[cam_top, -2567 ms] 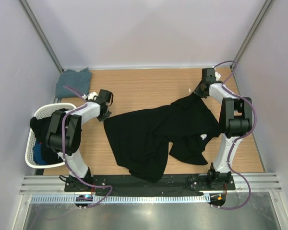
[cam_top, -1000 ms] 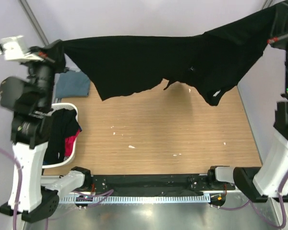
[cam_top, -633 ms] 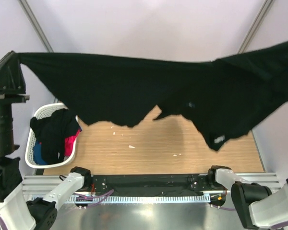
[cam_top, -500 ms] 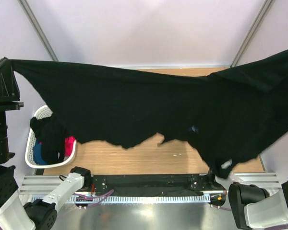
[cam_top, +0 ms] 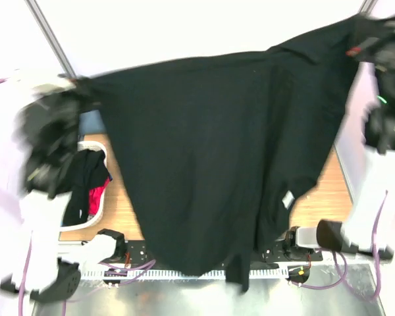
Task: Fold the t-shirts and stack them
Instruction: Flatten the tshirt out
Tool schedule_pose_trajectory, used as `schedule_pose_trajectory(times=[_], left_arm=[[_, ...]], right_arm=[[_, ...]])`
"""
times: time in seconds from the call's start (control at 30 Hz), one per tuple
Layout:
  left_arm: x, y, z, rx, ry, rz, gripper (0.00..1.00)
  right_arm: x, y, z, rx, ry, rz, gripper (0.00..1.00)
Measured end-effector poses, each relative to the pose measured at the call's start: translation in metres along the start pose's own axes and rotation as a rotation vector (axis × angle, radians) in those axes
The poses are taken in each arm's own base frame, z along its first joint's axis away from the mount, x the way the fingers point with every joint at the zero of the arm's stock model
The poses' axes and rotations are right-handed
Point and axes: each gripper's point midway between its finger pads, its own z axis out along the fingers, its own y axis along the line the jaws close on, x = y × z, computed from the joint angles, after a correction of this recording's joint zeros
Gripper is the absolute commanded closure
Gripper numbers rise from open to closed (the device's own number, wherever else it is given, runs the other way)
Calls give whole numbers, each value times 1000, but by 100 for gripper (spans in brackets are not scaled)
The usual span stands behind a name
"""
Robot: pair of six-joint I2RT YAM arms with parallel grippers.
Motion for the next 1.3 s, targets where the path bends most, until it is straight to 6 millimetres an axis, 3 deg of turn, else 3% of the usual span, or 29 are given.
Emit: schedule_pose_trajectory(times=[0.07, 0.13, 0.23, 0.33, 0.5, 0.57, 0.63, 0.7, 0.77, 0.83, 0.93, 1.03, 1.17, 1.23, 1.27, 1.3], left_arm=[[61, 2, 26, -33, 119, 43, 100], [120, 5, 48, -63, 219, 81, 100], [210, 16, 66, -110, 385, 150, 100], [276, 21, 81, -130, 500, 203, 100], [345, 28, 123, -159, 581, 251, 100], [362, 33, 139, -172, 600, 268, 100], [370, 34, 157, -174, 601, 274, 100], [362, 30, 173, -164, 574, 274, 100], [341, 22, 183, -141, 529, 262, 100], [308, 10, 189, -111, 464, 238, 100], [244, -3, 177, -61, 362, 205, 100], [161, -13, 149, -13, 222, 162, 100], [39, -19, 81, 52, -2, 95, 100], [-9, -19, 45, 82, -98, 65, 100], [-25, -19, 32, 94, -127, 56, 100], [-43, -19, 17, 104, -161, 46, 100]], right_arm=[[58, -29, 28, 60, 110, 3, 99], [145, -65, 51, 135, 269, 6, 99], [250, -97, 57, 214, 464, 3, 99], [346, -115, 53, 268, 638, -41, 99], [431, -127, 68, 289, 747, -107, 99], [448, -135, 80, 304, 755, -125, 99], [451, -143, 97, 317, 737, -144, 99], [441, -144, 111, 318, 702, -154, 99], [417, -138, 123, 309, 654, -159, 99], [380, -128, 137, 288, 574, -167, 99], [309, -107, 139, 257, 459, -186, 99], [226, -82, 121, 224, 343, -203, 99], [94, -39, 73, 163, 119, -216, 99], [31, -18, 45, 133, 0, -220, 99], [-5, -6, 28, 115, -77, -220, 99], [-29, 1, 14, 105, -129, -227, 99]])
